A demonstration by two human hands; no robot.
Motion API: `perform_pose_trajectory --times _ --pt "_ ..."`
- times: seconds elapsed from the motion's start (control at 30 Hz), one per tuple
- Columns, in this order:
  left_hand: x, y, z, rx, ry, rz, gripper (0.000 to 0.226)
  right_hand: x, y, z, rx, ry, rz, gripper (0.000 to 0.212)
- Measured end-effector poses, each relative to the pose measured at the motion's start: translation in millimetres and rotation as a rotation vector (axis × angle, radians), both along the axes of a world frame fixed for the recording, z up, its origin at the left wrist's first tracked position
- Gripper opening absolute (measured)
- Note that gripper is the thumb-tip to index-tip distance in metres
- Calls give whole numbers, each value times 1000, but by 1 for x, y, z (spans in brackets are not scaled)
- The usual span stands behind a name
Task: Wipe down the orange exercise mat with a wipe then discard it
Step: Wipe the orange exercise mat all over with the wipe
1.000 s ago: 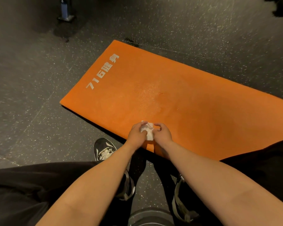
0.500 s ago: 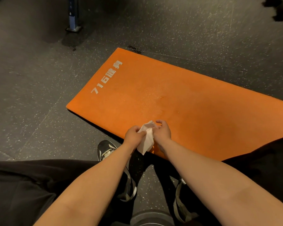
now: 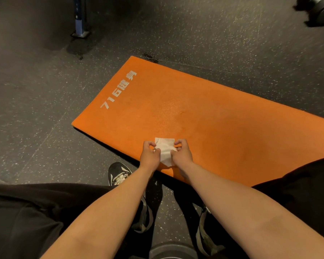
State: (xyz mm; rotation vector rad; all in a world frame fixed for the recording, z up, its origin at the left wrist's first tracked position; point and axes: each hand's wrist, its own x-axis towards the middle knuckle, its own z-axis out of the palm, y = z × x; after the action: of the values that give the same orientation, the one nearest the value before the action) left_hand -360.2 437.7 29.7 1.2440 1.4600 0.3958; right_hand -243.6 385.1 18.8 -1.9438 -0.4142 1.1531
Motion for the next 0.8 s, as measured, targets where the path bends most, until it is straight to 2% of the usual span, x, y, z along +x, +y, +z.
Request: perform_pose_trajectory --times 0.13,0.2,0.27,0.37,0.47,0.63,0.8 --pt "1 2 -2 31 -24 -120 21 -2 4 -5 34 -10 83 51" --pt "3 4 0 11 -30 -180 35 -3 3 -7 32 -24 116 54" --pt "4 5 -1 33 21 -249 44 -4 1 -8 15 -60 141 47" --pt "4 3 -5 87 131 -306 41 -5 -2 -10 -13 -76 125 32" --pt "5 2 -10 102 187 -260 32 -2 -7 -7 -44 -270 227 9" --pt "11 0 -22 145 253 -264 25 7 -12 -10 -132 -502 365 13" --pt "19 5 -27 127 182 -281 12 13 -11 -14 -132 -432 322 8"
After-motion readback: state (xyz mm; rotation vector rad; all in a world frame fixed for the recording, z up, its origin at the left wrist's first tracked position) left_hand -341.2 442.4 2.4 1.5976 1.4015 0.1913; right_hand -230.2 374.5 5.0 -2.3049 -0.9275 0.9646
